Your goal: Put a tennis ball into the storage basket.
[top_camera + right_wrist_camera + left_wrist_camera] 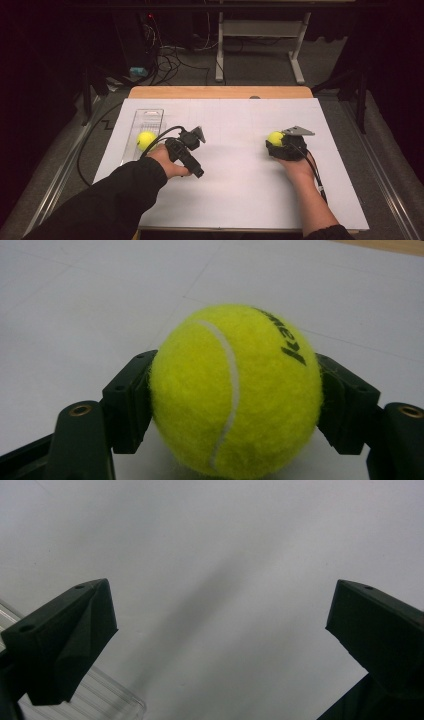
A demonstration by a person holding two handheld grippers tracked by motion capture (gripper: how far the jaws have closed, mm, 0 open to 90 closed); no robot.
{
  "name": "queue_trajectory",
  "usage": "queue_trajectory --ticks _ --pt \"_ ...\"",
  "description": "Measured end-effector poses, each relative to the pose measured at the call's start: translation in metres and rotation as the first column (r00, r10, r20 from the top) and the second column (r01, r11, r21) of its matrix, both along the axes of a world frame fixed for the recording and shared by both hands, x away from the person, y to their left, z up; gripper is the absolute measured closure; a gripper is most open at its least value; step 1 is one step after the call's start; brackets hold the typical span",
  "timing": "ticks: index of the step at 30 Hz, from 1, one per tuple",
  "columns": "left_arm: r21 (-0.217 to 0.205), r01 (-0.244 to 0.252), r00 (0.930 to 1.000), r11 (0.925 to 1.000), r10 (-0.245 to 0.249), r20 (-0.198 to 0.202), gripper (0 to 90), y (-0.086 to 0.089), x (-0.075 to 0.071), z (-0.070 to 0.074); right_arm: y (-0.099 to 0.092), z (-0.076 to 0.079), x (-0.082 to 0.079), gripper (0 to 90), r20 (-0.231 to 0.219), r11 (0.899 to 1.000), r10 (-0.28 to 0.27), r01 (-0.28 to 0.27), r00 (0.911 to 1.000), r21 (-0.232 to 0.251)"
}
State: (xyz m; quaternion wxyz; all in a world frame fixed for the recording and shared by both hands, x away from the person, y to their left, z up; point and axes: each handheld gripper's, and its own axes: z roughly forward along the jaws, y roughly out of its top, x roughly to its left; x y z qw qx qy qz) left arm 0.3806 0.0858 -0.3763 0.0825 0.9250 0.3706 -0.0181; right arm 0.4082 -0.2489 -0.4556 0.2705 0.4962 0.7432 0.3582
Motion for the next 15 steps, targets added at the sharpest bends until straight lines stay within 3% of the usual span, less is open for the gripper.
queue_trajectory --ticks 9,15 --pt "0.003 -0.001 1.0000 1.0000 0.001 0.006 0.5 0.000 -0.002 0.001 0.002 0.016 -0.036 28.0 0.078 0.998 0.050 -0.052 0.9957 0.028" --pt "-0.001 -0.003 1.0000 1.0000 0.003 0.005 0.5 0.001 -0.003 0.002 0.000 0.016 -0.061 28.0 0.099 0.996 0.064 -0.069 0.9931 0.049"
